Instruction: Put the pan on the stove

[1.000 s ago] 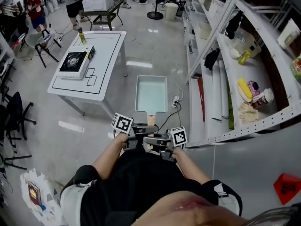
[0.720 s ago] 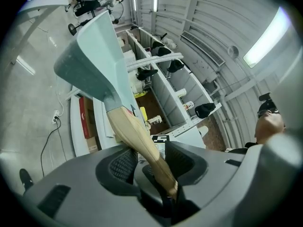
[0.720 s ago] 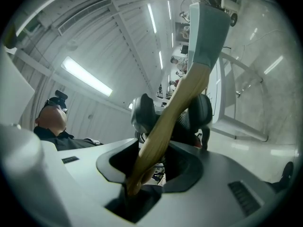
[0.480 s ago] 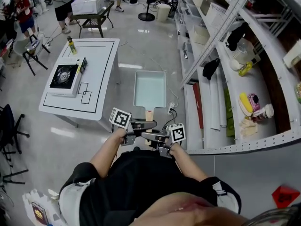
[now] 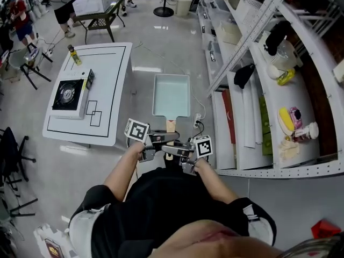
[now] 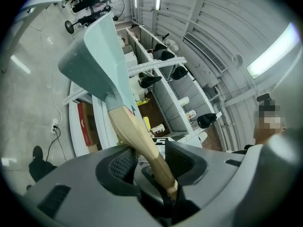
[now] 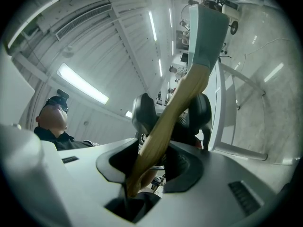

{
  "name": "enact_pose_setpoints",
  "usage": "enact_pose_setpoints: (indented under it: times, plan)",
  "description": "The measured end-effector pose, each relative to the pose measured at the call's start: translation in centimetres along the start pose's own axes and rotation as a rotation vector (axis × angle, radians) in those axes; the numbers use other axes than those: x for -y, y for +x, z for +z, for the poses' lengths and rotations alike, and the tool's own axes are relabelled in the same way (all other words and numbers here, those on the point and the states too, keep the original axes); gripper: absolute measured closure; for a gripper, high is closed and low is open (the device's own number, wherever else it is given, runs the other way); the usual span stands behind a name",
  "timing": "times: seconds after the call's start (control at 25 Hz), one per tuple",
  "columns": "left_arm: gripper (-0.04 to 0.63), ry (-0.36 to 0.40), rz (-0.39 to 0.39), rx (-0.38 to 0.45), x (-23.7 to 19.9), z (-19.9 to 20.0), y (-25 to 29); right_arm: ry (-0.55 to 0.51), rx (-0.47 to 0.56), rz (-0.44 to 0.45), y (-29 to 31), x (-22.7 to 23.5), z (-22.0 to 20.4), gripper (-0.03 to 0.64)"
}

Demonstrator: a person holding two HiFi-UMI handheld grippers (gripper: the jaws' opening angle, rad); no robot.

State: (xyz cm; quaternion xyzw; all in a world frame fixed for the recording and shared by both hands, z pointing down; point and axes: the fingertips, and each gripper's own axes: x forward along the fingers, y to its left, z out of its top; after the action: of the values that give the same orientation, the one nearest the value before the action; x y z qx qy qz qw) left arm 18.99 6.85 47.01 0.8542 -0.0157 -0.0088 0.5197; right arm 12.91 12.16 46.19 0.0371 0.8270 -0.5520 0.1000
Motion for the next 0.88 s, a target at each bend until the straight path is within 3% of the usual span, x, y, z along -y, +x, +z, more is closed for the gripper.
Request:
enact_pose_setpoints:
  times: [0.32,0.44,0.6,0.68,0.8,0.88]
  plan:
    - [0.413,-0.016,0.021,0.006,-4.3,7.2,1.6,-0.008,-0.005,0.026,-1.0,3.5,7.8,0.449]
    - [0.413,-0.072,0.0,0.022,-5.9,10.5,2.8,-0.021,-0.019,0.026,-1.5,4.7,11.6,0.449]
    - [0.413,-0.034,0.031,0.021,-8.4,15.5,4.4,-0.024,-0.034,0.019,-2.8,6.5,16.7,0.449]
    - [0.413,-0.072,0.02,0.03,-9.3,17.7,5.4,-0.018,-0.037,0.025,-3.4,7.2,19.3,0.449]
    - [0.411,0.006,0.089,0.009,-11.4,21.6,6.3,-0.003,-0.041,0.032,-4.3,8.1,23.1,0.446]
    - [0.411,0.008,0.098,0.016,-12.3,24.0,7.0,-0.004,-0.047,0.035,-4.8,8.7,25.5,0.448]
